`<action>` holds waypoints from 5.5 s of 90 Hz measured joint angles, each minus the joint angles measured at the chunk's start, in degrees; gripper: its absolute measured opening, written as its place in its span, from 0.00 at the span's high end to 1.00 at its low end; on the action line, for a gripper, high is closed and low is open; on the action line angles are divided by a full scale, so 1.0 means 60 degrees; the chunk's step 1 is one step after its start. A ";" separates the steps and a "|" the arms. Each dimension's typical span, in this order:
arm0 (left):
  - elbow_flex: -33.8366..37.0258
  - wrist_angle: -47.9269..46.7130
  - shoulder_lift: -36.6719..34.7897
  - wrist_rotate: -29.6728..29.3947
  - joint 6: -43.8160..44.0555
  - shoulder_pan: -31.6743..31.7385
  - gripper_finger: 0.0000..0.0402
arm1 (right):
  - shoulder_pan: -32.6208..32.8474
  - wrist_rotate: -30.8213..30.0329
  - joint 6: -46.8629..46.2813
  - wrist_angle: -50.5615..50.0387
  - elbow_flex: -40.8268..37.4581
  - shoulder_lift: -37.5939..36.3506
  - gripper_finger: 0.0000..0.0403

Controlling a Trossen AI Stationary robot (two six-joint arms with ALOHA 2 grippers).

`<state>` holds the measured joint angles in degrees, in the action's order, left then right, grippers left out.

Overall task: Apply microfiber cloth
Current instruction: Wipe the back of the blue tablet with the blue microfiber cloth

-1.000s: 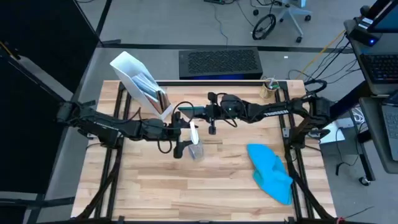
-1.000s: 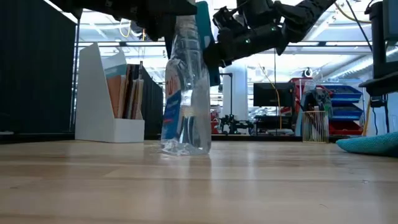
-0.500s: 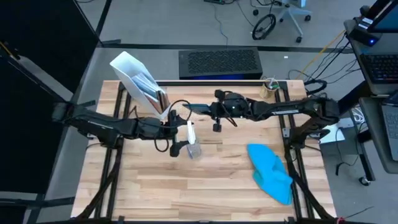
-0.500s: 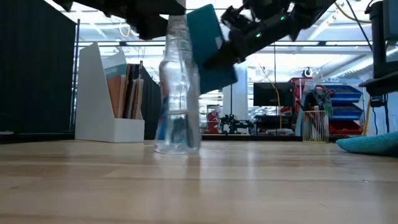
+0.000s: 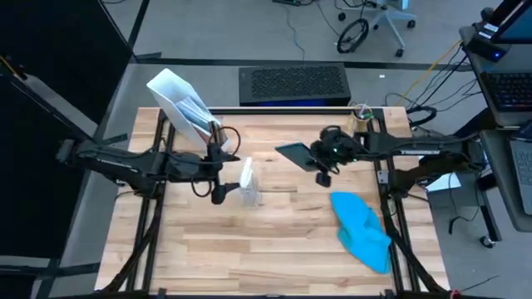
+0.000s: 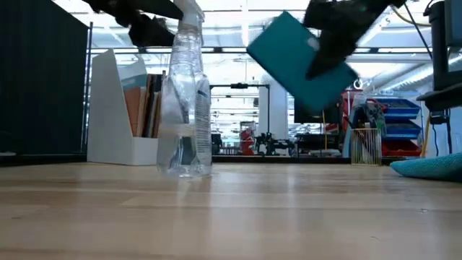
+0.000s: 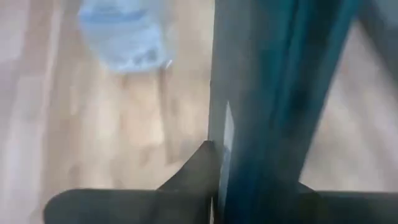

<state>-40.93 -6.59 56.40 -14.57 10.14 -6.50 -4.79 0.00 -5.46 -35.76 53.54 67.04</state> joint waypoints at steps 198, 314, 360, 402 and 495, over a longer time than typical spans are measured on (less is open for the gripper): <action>-0.0849 0.8584 0.7147 -0.2041 0.2232 -0.2713 0.01 | 0.5245 -0.2304 -0.1571 1.1495 -0.3042 0.3484 0.96; -0.1453 0.8388 0.7150 -0.1104 0.0910 -0.2703 0.97 | 0.5252 -0.2194 -0.2669 1.0834 -0.3035 0.3209 0.67; -0.1453 0.7424 0.7150 -0.0654 0.2139 -0.2890 0.97 | 0.5576 -0.0442 -0.6286 0.2510 -0.3024 -0.0665 0.45; -0.1498 0.8065 0.8834 -0.0087 0.5136 -0.2926 0.97 | 0.6604 -0.0439 -0.8272 -0.0457 -0.3035 -0.0625 0.45; -0.1496 0.9047 1.0750 -0.1013 1.0692 -0.2692 0.94 | 0.7450 -0.1288 -1.0151 -0.0105 -0.3898 0.1162 0.45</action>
<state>-49.90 47.70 120.90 -20.65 74.29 -22.65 39.91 -7.73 -66.36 -36.39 30.15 74.01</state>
